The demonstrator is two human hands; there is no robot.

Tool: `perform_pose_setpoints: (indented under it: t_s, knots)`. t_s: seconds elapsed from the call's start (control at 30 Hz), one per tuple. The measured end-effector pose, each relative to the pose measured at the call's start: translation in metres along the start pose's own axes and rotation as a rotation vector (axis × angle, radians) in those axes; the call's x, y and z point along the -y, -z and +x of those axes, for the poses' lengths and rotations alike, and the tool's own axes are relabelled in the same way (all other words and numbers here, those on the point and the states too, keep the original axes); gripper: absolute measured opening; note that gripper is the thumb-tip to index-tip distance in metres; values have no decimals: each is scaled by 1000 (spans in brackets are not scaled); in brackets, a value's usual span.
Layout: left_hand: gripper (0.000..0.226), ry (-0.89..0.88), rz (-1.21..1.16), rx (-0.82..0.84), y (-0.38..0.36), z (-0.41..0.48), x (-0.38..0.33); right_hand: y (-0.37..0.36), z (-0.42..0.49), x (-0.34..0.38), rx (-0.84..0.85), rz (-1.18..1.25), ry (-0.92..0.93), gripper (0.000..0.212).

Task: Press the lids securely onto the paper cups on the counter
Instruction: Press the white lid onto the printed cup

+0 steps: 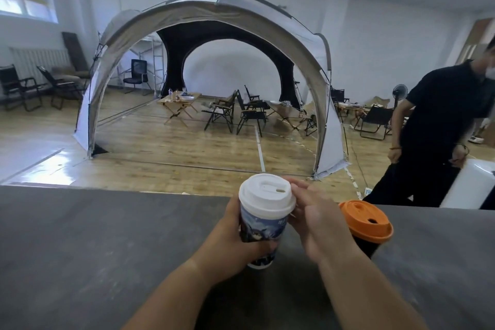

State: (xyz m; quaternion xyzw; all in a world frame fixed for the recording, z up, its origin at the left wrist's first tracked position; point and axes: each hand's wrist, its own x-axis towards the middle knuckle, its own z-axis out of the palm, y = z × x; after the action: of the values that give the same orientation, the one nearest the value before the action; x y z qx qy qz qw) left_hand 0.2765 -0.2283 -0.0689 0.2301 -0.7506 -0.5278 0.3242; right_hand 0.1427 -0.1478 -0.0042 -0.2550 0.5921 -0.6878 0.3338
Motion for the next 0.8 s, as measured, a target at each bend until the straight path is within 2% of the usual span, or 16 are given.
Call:
perform_pose_setpoints:
  t_s: [0.13, 0.4, 0.63, 0.7, 0.8]
  knots:
    - [90, -6, -7, -11, -2, -1, 2, -3, -13, -8, -43, 12, 75, 23]
    - [91, -28, -9, -22, -4, -3, -3, -12, -37, -20, 72, -43, 198, 37]
    - [86, -88, -68, -23, -8, -8, -11, -20, -41, -29, 85, -122, 256, 91]
    - [87, -109, -70, -48, -11, -10, -11, -21, -41, -30, 72, -176, 280, 88]
    - [89, -88, -89, -66, -12, -10, -13, -13, -34, -26, 114, -85, 224, 62]
